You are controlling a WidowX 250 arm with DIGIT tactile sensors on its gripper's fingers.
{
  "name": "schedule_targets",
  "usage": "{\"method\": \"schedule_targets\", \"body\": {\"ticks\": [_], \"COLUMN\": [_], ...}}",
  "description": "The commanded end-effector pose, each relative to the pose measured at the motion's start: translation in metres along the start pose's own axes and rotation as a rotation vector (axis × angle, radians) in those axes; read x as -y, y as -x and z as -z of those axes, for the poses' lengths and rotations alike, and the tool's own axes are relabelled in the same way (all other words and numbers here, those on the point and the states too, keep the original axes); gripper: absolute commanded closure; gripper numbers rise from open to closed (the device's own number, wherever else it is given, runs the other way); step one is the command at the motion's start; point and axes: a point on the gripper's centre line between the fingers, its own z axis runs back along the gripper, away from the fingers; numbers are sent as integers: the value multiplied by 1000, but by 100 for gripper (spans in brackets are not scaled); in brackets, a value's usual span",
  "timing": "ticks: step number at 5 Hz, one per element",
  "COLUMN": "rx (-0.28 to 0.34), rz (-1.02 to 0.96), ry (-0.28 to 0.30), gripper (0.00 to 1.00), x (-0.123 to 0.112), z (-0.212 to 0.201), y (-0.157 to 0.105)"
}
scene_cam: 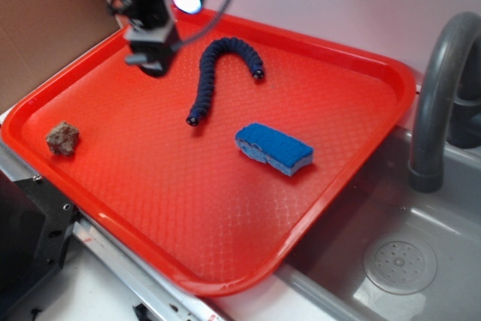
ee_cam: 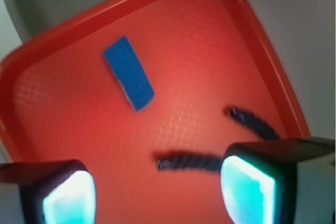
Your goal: Grab the blue sponge.
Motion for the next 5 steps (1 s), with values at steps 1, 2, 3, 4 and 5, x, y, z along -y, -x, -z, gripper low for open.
{"method": "schedule_targets", "body": {"ticks": [1, 2, 3, 4, 5], "rx": [-39, -85, -120, -149, -160], "rz": [219, 257, 231, 240, 234], "ry": [3, -31, -43, -34, -24], "gripper": [0, 0, 0, 0, 0], "x": [20, 25, 19, 19, 20], "z": [26, 46, 64, 80, 93], "y": [-24, -28, -32, -34, -36]}}
